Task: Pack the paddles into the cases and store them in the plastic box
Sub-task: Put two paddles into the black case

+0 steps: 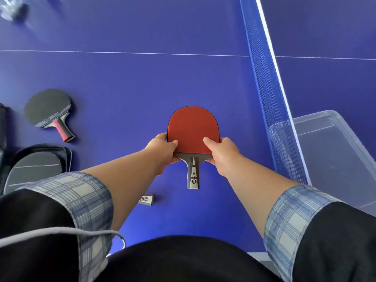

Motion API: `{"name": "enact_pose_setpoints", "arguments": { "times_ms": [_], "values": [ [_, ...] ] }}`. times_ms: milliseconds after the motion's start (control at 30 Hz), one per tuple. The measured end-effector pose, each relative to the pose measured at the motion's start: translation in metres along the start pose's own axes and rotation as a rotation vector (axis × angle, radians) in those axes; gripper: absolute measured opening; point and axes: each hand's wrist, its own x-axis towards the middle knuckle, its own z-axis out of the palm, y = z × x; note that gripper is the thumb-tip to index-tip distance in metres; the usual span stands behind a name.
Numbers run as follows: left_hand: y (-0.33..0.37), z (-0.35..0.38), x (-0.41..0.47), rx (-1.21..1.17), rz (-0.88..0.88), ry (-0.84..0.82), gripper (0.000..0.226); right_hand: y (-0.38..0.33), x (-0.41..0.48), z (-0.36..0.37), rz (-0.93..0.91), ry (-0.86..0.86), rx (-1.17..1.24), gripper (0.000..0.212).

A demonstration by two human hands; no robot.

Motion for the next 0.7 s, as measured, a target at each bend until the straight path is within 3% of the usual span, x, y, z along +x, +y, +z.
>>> {"name": "enact_pose_setpoints", "arguments": {
  "times_ms": [367, 567, 700],
  "values": [
    [-0.039, -0.187, -0.047, -0.124, 0.095, 0.159, 0.025, -0.008, -0.089, 0.171, -0.09, -0.195, -0.067, 0.037],
    [-0.057, -0.31, -0.073, 0.058, 0.142, 0.218, 0.02, 0.01, -0.148, 0.279, -0.151, -0.172, -0.189, 0.028],
    [-0.078, -0.384, -0.081, 0.294, 0.168, 0.276, 0.025, 0.031, -0.182, 0.349, -0.17, -0.137, -0.272, 0.039]
  ]
}}
